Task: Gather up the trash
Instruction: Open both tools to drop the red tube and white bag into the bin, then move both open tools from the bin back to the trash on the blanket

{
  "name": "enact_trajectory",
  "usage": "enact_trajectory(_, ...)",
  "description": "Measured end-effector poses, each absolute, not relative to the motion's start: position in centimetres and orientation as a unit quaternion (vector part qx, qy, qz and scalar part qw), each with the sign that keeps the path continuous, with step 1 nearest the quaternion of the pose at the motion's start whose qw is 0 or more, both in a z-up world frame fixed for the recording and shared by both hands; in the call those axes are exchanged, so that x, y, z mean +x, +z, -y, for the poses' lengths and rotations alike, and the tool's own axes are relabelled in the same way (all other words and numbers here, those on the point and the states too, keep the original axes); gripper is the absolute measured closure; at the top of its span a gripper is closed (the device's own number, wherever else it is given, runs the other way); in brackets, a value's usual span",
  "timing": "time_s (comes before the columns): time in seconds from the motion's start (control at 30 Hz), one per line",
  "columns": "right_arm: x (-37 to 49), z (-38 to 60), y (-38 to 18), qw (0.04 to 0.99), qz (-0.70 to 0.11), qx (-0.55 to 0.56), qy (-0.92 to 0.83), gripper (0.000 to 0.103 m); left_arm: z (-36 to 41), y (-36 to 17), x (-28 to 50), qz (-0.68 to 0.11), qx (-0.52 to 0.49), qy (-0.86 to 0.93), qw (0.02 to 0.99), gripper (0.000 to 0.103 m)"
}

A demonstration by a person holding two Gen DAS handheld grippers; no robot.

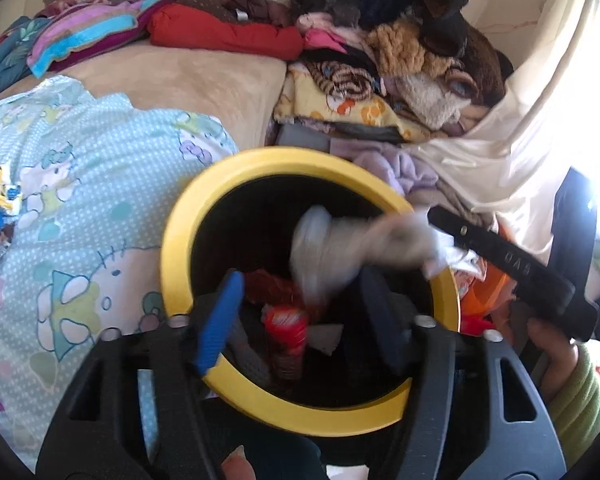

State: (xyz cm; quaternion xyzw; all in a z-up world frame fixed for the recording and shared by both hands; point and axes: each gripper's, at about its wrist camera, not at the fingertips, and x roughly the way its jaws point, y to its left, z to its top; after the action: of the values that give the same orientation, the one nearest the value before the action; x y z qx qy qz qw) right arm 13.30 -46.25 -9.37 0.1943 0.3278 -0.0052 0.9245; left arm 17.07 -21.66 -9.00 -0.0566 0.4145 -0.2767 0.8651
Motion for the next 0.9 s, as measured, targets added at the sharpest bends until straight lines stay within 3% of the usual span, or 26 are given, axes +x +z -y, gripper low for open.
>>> enact_trajectory(0.1, 13.2, 45.6, -9.0, 0.928, -0.322, 0.187, -0.002, 0.040, 20.6, -7.7, 16.6, -0.387, -0.061, -0.267, 0.881, 0.022)
enact_trajectory(0.2, 13.3, 44.9, -8.6, 0.931, -0.319, 0.180, 0.003, 0.037, 19.6, -6.6, 16.2, -0.366, -0.064, -0.252, 0.893, 0.012)
enact_trajectory(0.9, 12.9, 36.7, -5.3, 0.946, -0.290, 0.123, 0.077, 0.033, 11.4, -3.6, 15.4, -0.307, -0.086, -0.159, 0.934, 0.011)
